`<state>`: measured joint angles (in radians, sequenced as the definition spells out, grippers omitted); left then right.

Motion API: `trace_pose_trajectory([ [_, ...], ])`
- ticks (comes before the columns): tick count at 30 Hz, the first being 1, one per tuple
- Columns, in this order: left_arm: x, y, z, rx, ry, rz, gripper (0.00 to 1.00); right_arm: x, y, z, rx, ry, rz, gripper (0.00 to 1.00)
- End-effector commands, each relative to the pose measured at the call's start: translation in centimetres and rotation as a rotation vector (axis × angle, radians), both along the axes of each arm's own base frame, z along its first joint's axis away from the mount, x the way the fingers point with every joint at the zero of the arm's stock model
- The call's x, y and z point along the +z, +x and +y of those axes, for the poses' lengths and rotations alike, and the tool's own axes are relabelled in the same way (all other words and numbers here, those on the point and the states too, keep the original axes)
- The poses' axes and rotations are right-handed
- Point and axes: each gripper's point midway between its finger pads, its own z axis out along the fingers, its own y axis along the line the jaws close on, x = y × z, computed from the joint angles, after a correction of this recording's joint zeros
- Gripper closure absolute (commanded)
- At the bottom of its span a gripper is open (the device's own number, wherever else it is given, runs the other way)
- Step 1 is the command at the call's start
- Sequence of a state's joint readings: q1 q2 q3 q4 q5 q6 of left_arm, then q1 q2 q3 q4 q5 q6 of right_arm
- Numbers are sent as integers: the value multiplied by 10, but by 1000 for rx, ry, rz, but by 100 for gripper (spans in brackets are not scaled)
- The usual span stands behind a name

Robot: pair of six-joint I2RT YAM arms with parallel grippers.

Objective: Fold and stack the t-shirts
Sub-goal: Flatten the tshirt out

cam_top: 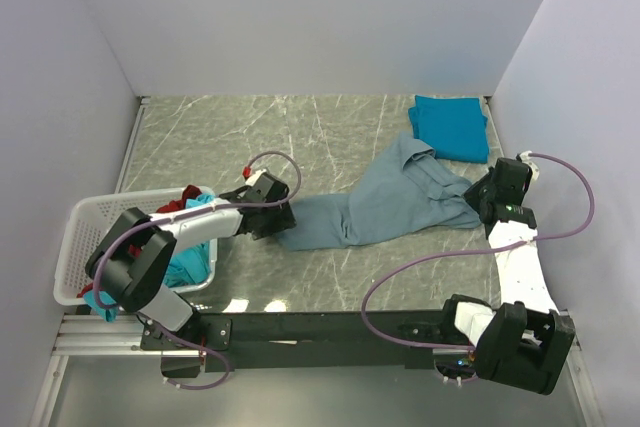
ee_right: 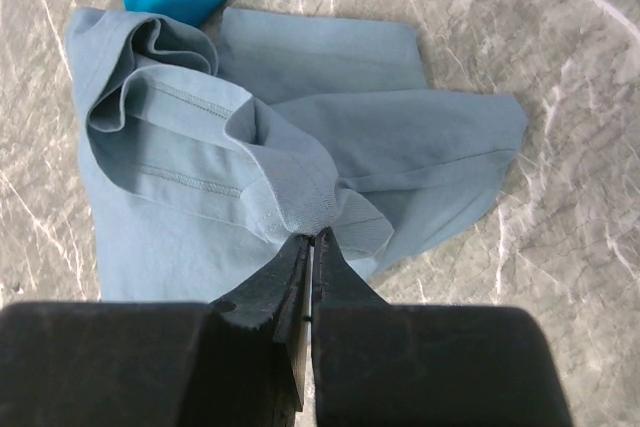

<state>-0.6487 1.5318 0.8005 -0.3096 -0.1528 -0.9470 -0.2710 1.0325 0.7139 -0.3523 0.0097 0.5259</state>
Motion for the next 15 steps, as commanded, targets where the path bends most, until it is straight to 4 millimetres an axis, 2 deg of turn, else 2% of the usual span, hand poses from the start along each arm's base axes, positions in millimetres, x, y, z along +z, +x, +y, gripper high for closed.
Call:
trace_pose_trajectory([
  [1, -17, -5, -8, -42, -11, 45, 33, 7, 5, -1, 17, -19, -34, 100],
  [3, -20, -5, -7, -32, 6, 54, 38, 7, 5, -1, 16, -21, -37, 100],
  [4, -20, -3, -6, -28, 11, 50, 45, 7, 6, -1, 16, -21, -39, 100],
  [6, -21, -3, -7, -35, 12, 49, 53, 7, 6, -1, 18, -22, -38, 100],
  [7, -21, -2, -6, -31, 16, 45, 68, 6, 6, -1, 17, -22, -38, 100],
  [9, -17, 0, -5, -22, 19, 33, 84, 5, 6, 2, 36, -10, -35, 100],
  [10, -17, 0, -3, -15, 29, 35, 99, 4, 6, 3, 39, -6, -33, 100],
  [15, -1, 13, 0, 17, 44, -25, 99, 5, 8, 7, 69, -7, -41, 100],
])
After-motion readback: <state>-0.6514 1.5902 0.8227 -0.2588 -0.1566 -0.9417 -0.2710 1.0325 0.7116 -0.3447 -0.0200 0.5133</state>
